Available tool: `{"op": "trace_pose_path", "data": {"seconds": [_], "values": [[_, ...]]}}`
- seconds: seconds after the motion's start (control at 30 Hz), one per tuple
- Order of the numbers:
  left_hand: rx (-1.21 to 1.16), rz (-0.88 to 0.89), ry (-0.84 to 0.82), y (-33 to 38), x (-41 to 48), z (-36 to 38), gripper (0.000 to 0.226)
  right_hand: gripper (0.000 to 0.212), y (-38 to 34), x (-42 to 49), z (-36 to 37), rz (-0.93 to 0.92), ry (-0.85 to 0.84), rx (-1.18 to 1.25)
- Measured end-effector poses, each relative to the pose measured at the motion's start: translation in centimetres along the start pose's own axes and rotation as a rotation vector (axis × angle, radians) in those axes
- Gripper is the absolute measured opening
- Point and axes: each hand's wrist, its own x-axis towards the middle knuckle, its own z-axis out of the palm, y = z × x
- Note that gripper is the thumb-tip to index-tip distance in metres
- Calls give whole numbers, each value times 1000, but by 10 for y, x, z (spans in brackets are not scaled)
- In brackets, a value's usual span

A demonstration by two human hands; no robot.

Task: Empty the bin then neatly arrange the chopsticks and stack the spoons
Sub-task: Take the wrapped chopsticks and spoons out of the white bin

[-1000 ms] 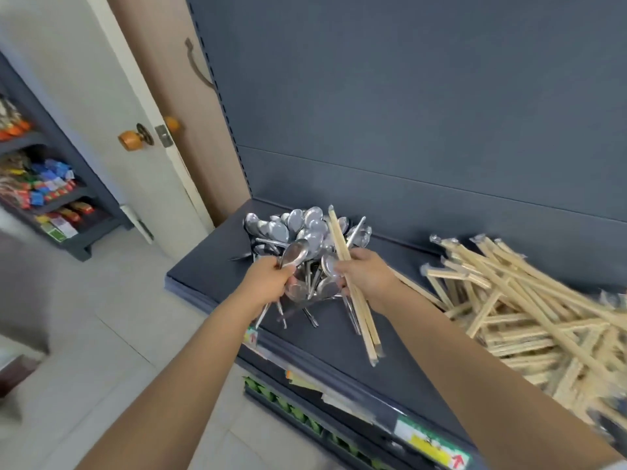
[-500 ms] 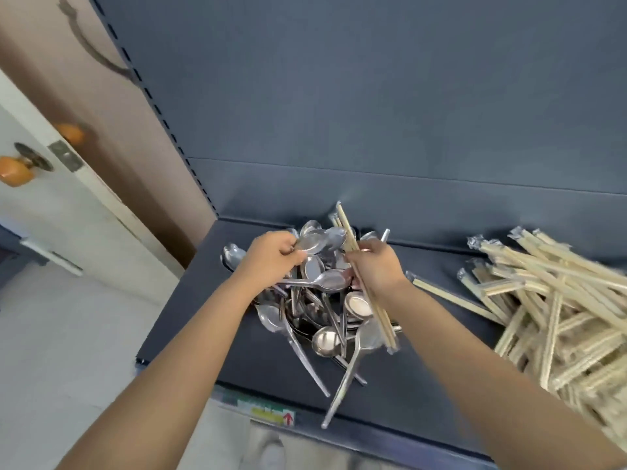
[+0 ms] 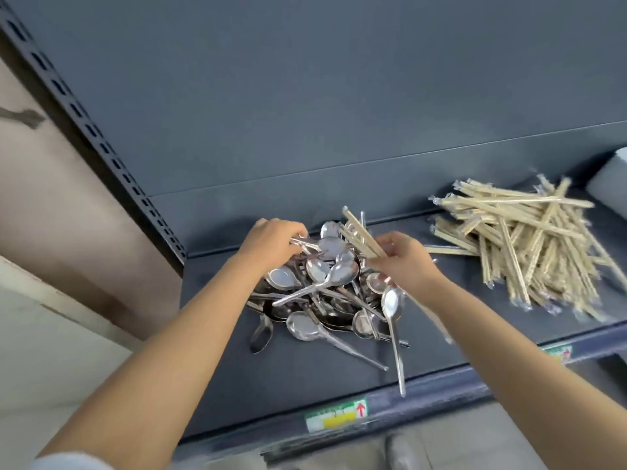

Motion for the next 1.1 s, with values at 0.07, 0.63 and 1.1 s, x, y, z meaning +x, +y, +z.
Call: {"op": "trace_pose_path", "data": {"seconds": [0.07, 0.63, 1.1], "values": [[46, 63, 59, 3, 2, -1, 32, 23, 1, -11, -1, 17, 12, 12], [-329, 406, -360, 193, 18, 5, 28, 26, 45, -67, -126, -45, -102, -147], [35, 305, 90, 362, 106, 37, 26, 33, 176, 0, -318, -307, 72, -748]]}}
